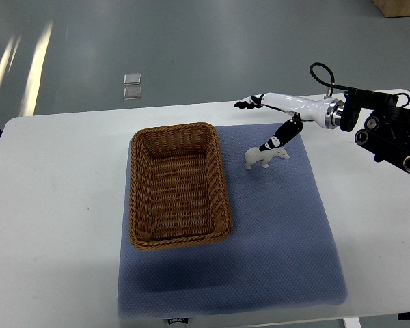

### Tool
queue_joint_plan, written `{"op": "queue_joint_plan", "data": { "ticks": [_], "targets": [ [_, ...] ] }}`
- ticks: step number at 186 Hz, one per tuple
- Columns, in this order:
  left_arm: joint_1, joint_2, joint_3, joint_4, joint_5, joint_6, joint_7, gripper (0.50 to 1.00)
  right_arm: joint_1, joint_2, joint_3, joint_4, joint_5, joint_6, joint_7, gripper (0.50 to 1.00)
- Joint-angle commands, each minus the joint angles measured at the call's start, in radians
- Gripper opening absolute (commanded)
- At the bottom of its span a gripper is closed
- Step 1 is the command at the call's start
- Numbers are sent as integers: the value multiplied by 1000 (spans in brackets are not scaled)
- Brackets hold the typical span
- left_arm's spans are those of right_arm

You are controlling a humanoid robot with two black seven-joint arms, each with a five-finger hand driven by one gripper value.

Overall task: Place white bear in brown basket with right hand
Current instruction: 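Reach the right hand over the white polar bear figurine, then close the right hand fingers around the polar bear and lift it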

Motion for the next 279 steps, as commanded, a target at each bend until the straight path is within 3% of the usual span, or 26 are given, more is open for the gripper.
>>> {"op": "queue_joint_plan", "data": {
  "ticks": [1, 48, 101, 124, 212, 255, 279],
  "targets": [
    [0, 0, 2, -2, 0, 0, 0, 1000, 11, 4, -27, 1, -104, 4, 14, 919],
    [0, 0, 2, -3, 0, 0, 0, 1000, 14, 17, -79, -8, -200, -11, 9, 913],
    [0, 0, 2, -3, 0, 0, 0, 1000, 14, 21, -105, -47, -253, -31, -3, 850],
    [-2, 0, 3, -3, 0, 0, 0, 1000, 12, 27, -107, -48, -263, -32, -37, 834],
    [-3, 0, 5, -3, 0, 0, 2, 1000, 17, 69, -107, -54, -279, -34, -60, 797],
    [-3, 0, 6, -3, 0, 0, 2, 1000, 29, 80, -125, -77, -331, -43, -72, 729],
    [-3, 0, 6, -3, 0, 0, 2, 1000, 31, 83, -139, -85, -337, -51, -74, 727]
  ]
}}
